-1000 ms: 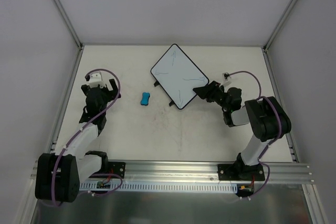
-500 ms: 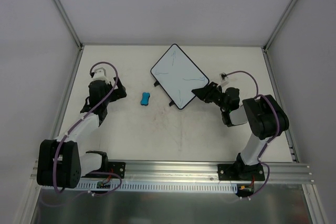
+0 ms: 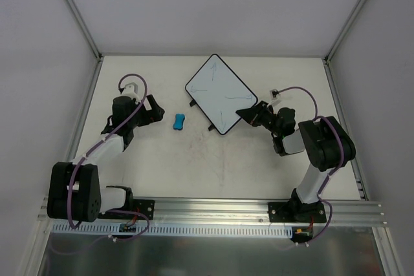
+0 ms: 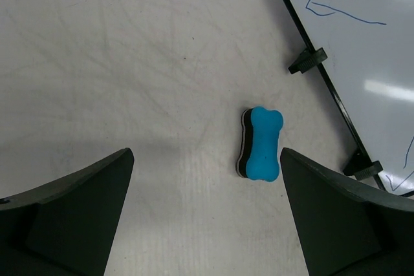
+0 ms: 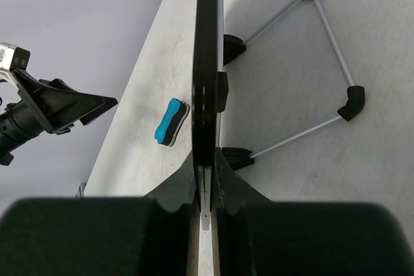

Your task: Erase the whiteboard

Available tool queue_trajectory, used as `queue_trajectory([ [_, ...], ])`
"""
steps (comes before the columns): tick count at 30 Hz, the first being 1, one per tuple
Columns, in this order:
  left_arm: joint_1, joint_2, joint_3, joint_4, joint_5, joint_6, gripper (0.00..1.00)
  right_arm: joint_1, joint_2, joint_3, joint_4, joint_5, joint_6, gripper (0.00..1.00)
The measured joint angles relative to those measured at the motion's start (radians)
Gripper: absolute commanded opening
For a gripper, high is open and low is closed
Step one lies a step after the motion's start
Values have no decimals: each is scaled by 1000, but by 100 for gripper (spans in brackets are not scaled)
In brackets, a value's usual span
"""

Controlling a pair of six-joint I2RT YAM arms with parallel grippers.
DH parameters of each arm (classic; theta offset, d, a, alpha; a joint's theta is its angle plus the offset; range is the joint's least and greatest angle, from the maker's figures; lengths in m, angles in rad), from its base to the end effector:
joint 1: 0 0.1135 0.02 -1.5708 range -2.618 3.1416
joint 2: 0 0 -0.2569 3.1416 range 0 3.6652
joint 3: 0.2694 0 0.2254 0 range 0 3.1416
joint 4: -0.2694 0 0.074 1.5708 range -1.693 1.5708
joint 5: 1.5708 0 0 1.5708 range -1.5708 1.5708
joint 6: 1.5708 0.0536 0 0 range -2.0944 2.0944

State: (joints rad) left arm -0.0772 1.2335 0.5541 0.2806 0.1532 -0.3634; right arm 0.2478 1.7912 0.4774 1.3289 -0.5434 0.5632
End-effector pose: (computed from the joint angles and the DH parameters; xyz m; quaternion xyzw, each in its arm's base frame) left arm 0.2573 -0.0281 0.2168 -0.0766 0.8283 -0.1827 0.5242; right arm 0.2930 0.1027 0.1711 -0.0827 0.6976 0.4438 0.5563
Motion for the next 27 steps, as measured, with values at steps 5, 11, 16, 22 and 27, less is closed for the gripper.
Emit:
queue_trajectory([
  [5,0,86,79,-21,44,-26,99,0,2,1,1,-4,1,0],
  [11,-2,213,196,-109,80,-34,95,0,4,2,4,-6,1,0],
  [16,-56,303,307,-214,59,10,91,0,6,3,5,-7,1,0],
  [22,-183,357,415,-302,8,77,87,0,11,7,8,-11,2,0],
  [27,-256,393,459,-366,-57,124,84,0,12,7,10,-11,2,0],
])
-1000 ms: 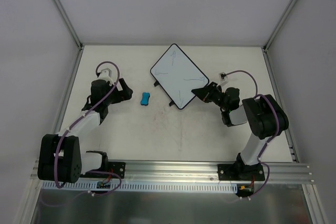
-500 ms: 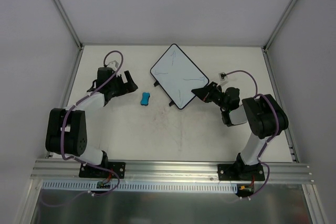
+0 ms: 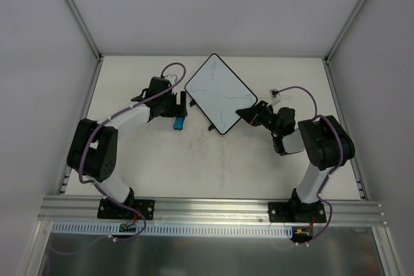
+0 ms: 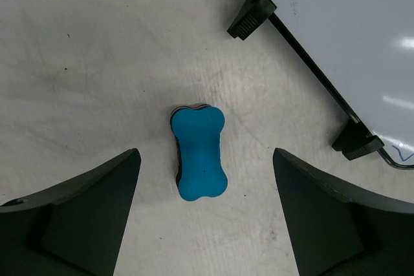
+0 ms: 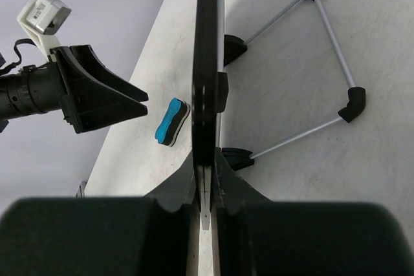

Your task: Erase the whiteboard

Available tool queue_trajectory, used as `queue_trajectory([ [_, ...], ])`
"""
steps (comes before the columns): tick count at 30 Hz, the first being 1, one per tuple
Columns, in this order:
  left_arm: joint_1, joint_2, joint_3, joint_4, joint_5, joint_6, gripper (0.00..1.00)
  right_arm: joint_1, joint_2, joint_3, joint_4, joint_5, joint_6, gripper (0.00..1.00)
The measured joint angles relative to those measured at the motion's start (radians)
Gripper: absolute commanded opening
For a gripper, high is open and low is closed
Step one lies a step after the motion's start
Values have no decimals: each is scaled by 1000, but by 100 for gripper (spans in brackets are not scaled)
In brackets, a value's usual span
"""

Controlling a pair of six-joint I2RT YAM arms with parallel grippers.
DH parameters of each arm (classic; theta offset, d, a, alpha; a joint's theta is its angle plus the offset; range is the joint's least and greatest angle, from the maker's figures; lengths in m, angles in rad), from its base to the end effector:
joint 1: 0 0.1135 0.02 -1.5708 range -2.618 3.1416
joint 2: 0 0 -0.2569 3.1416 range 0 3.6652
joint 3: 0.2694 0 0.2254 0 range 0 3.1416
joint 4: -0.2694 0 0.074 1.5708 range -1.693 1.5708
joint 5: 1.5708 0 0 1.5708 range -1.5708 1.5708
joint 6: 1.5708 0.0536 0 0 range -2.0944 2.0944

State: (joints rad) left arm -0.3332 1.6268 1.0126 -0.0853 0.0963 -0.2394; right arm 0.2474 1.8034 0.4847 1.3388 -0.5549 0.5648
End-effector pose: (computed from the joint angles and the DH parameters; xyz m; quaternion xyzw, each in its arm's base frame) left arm 0.3234 -0.1174 0.2118 0.0627 0.9036 -0.1609 0.3920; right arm 0.2947 0.1035 0.1704 -0.0868 0.6957 0.4475 0.5553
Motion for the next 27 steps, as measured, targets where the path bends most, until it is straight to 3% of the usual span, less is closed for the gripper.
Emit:
queue_trajectory([
  [16,-16,135,56,-108,-56,34,62,0,4,3,3,-3,0,0],
  [27,-60,150,79,-116,-110,50,60,0,6,5,3,-5,0,0],
])
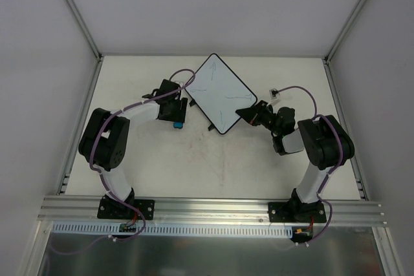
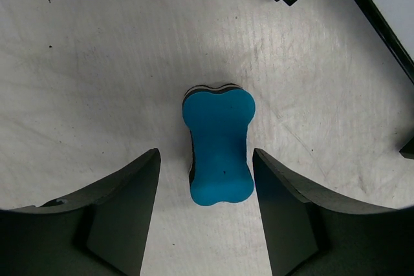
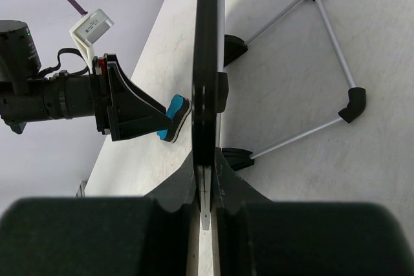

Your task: Erase the whiteboard

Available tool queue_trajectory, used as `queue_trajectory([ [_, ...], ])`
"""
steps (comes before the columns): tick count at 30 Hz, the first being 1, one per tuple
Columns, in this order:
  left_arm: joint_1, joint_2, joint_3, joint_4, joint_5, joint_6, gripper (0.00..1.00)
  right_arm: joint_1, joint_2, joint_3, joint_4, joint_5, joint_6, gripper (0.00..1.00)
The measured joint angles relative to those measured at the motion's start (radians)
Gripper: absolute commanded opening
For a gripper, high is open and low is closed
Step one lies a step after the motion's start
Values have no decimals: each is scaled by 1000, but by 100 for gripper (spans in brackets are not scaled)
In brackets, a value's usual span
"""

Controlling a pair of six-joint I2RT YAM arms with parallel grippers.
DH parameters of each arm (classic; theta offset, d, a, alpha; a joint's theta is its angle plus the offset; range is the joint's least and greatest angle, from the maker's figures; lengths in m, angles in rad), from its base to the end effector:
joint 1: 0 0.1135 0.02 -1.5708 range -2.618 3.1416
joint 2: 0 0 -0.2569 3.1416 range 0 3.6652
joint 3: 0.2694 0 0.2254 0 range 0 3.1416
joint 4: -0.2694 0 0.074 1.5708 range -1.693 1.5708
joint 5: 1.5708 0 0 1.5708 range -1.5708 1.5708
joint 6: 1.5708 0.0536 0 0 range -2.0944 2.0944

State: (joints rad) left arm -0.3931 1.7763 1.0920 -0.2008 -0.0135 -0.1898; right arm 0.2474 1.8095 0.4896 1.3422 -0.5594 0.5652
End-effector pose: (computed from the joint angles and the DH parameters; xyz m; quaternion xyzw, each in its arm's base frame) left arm 0.3324 -0.1370 0.1754 0.0933 0.9371 -0.0905 0.3238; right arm 0.2957 0.1040 0.1702 -0.0885 0.6948 0.4489 0.5549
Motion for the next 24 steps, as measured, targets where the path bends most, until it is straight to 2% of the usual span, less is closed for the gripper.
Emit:
queue_trajectory([
  [5,-20,2,7,-13,-25,5,56,0,0,0,0,-2,0,0],
  [12,-27,19,34,-23,-52,22,39,0,0,0,0,-3,0,0],
  [13,-27,24,38,-23,-53,23,34,0,0,0,0,-3,0,0],
  [16,-27,33,47,-26,-59,26,27,0,0,0,0,-3,1,0],
  [17,-31,34,49,-26,-63,26,22,0,0,0,0,-3,1,0],
  [24,-34,32,50,-26,-75,25,18,0,0,0,0,-3,1,0],
])
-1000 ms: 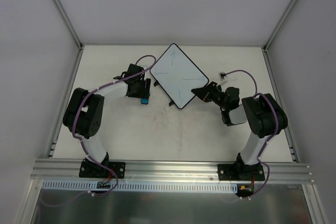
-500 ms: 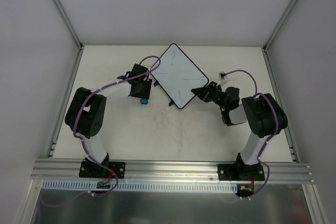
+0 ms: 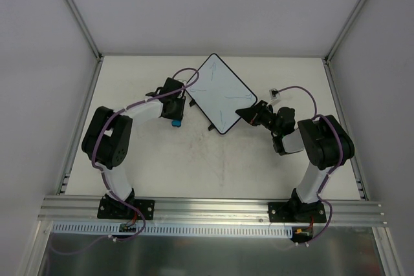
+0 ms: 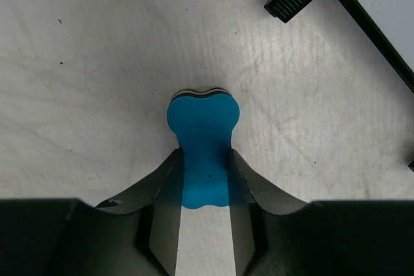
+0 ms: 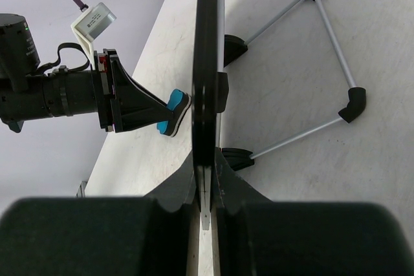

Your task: Erase the whiteboard

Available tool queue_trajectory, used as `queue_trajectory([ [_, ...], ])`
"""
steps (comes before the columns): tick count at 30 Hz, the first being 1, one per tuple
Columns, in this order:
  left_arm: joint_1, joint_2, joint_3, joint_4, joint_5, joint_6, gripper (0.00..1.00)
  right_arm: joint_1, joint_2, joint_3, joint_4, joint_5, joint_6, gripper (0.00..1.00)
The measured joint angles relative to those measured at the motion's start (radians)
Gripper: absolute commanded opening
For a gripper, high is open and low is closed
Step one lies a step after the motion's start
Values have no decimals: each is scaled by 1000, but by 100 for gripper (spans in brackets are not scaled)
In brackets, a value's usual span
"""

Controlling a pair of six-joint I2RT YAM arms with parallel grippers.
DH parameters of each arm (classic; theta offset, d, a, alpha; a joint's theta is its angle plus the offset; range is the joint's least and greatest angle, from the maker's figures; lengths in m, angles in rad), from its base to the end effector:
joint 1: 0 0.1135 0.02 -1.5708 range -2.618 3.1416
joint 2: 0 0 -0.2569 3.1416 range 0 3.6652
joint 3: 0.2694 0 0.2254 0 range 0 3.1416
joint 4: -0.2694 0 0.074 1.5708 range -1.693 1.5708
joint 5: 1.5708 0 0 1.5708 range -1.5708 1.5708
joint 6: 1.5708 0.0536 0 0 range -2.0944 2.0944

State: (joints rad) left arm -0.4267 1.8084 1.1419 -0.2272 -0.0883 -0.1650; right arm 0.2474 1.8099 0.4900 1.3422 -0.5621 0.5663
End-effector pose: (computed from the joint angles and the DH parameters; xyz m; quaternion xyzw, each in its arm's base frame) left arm 0.3371 -0.1481 0.1767 0.1084 0.9362 -0.0569 0.3295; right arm 0.2957 0.1042 0.1702 -0.0891 0.6947 0.4499 0.5541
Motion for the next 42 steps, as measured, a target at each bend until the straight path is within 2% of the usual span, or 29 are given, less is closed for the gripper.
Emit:
queue_trajectory([
  [3,0,-7,0,-3,0,-6,16,0,0,0,0,0,0,0],
  [10,3,-29,65,-7,12,-38,0,0,0,0,0,0,0,0],
  [17,18,-32,199,19,93,-98,0,0,0,0,0,0,2,0],
  [25,23,-11,318,140,186,-190,0,0,0,0,0,0,2,0],
  [32,27,135,478,245,246,-225,0,2,0,0,0,1,2,0],
  [42,63,334,664,262,298,-244,0,8,-2,0,0,7,-6,0],
])
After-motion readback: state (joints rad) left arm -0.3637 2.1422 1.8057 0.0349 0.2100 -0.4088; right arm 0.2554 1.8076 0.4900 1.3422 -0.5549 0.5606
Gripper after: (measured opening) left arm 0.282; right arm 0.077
